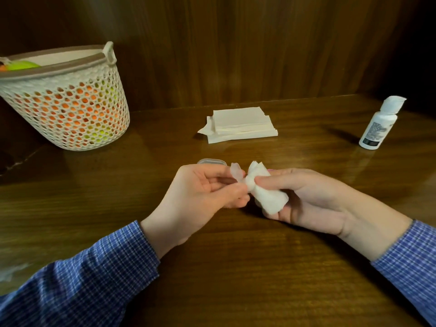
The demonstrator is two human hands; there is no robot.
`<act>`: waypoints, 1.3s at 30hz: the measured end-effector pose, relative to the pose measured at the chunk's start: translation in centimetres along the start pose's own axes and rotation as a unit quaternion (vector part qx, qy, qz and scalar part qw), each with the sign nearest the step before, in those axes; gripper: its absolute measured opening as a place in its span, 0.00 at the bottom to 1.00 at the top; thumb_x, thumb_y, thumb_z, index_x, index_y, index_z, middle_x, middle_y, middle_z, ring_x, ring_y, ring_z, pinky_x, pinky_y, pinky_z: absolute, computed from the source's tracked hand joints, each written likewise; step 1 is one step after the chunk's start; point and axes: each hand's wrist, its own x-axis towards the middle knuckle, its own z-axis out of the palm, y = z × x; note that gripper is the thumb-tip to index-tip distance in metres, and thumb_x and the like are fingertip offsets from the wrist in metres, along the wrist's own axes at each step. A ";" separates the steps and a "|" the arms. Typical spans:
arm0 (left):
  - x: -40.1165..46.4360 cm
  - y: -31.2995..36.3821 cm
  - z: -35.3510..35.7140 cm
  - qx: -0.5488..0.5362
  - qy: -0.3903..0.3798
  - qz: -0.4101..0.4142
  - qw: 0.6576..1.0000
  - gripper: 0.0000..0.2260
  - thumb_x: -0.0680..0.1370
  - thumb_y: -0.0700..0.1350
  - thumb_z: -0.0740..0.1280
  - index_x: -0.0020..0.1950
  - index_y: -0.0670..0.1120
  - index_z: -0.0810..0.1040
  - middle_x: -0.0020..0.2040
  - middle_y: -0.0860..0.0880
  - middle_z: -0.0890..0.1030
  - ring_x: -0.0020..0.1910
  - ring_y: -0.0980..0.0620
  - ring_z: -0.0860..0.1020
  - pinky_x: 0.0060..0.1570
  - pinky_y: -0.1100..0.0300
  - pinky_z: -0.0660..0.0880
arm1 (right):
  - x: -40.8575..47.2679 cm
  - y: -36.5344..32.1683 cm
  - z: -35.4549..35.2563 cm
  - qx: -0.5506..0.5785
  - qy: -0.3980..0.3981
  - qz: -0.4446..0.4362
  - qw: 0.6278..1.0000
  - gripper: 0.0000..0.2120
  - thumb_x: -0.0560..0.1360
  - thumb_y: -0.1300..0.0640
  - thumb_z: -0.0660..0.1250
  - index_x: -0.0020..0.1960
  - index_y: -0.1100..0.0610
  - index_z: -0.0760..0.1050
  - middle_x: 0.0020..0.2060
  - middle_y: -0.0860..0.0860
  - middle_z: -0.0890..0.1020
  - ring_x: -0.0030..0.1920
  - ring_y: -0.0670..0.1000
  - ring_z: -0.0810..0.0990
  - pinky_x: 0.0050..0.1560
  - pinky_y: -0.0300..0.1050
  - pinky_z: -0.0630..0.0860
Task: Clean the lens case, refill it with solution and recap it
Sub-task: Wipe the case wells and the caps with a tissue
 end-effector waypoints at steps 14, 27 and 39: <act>0.8 -0.2 -0.5 -0.212 -0.110 -0.173 0.956 0.14 0.74 0.44 0.74 0.57 0.38 0.85 0.49 0.43 0.84 0.46 0.52 0.84 0.46 0.64 0.82 | -0.2 1.8 0.6 -0.430 0.211 -0.453 0.753 0.08 0.80 0.53 0.68 0.56 0.42 0.72 0.46 0.38 0.80 0.44 0.43 0.84 0.37 0.32 0.78; 0.8 -0.5 -0.6 -0.229 -0.095 -0.144 0.958 0.12 0.75 0.41 0.72 0.56 0.39 0.85 0.52 0.41 0.85 0.49 0.50 0.85 0.50 0.61 0.83 | -0.5 1.4 0.6 -0.494 0.121 -0.424 0.749 0.09 0.73 0.51 0.74 0.53 0.44 0.81 0.48 0.36 0.84 0.52 0.40 0.82 0.51 0.27 0.74; 0.8 0.0 -0.5 -0.228 -0.059 -0.131 0.963 0.12 0.73 0.41 0.73 0.54 0.39 0.86 0.52 0.42 0.85 0.46 0.51 0.85 0.46 0.63 0.82 | -0.5 1.1 -0.1 -0.511 0.171 -0.430 0.724 0.08 0.72 0.59 0.74 0.50 0.50 0.86 0.42 0.42 0.83 0.46 0.46 0.81 0.42 0.32 0.74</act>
